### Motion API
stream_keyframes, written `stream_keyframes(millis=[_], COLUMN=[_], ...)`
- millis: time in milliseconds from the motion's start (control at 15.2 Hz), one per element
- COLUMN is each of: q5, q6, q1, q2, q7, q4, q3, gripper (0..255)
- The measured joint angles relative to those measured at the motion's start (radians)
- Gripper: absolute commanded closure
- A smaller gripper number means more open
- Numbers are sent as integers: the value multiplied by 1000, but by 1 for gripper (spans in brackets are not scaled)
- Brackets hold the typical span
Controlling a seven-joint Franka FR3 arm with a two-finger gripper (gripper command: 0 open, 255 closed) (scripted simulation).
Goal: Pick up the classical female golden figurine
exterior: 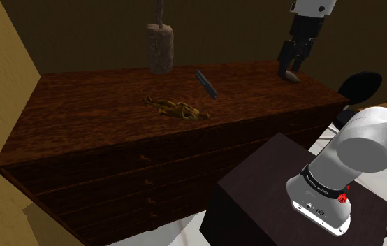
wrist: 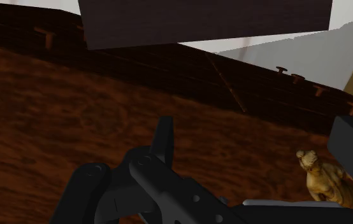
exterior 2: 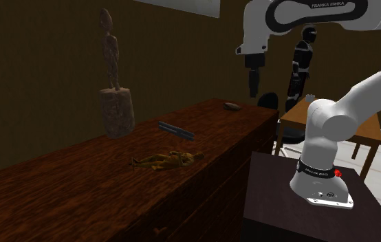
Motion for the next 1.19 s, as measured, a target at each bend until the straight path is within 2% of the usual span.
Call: stream_keyframes(millis=[132, 462, 924, 1188], q5=[6, 70, 130, 134], q6=[13, 127, 303, 397], q1=[1, 23, 42, 43], q2=[10, 90, 291, 420], q7=[11, 136, 323, 430], q4=[-2, -20, 33, 83], q3=[7, 100, 232, 299], gripper=[0, 0, 0, 0])
